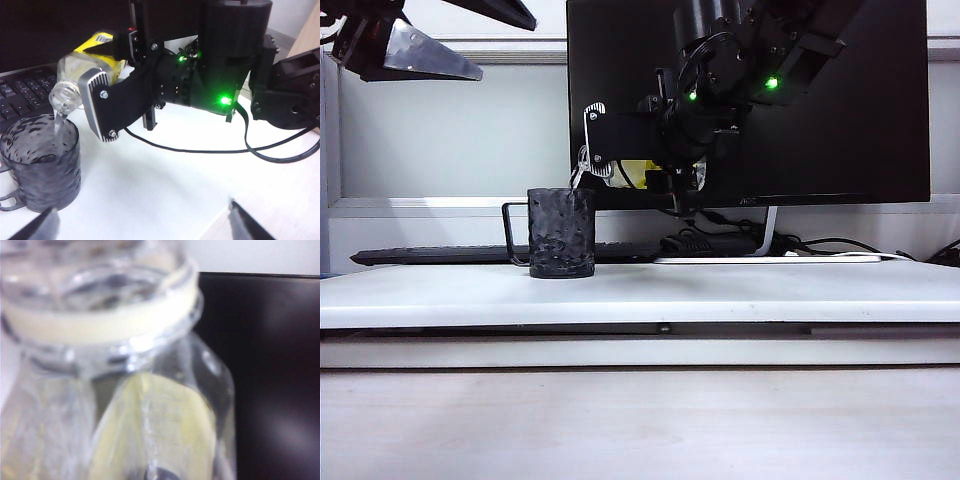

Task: Carefully pick up the bottle and pour some water from the bottle into the cup.

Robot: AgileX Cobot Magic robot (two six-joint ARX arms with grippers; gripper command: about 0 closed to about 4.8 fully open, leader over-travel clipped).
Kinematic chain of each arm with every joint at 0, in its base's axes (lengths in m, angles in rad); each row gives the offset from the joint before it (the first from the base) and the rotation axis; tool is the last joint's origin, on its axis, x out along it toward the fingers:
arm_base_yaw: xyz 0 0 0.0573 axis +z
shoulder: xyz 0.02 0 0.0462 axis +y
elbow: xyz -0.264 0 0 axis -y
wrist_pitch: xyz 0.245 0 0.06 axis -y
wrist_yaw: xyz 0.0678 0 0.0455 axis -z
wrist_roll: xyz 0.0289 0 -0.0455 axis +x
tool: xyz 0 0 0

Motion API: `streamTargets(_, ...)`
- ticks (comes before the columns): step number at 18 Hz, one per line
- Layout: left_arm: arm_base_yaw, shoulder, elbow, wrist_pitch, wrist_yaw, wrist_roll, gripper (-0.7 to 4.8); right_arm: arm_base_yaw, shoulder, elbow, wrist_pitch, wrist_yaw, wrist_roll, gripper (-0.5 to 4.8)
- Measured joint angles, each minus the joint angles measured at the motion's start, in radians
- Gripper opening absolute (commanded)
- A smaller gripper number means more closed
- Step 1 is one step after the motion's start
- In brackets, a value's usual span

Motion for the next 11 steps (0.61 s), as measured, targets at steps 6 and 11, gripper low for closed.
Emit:
streamTargets(6,0.000,0.000,0.000,0.000,0.000,0.000,4.79,0.000,0.000,0.000,0.000,0.000,-0.005,2.11)
streamTargets(11,0.000,0.000,0.000,0.000,0.000,0.000,4.79,0.001,0.000,0.000,0.000,0.000,-0.019,2.11)
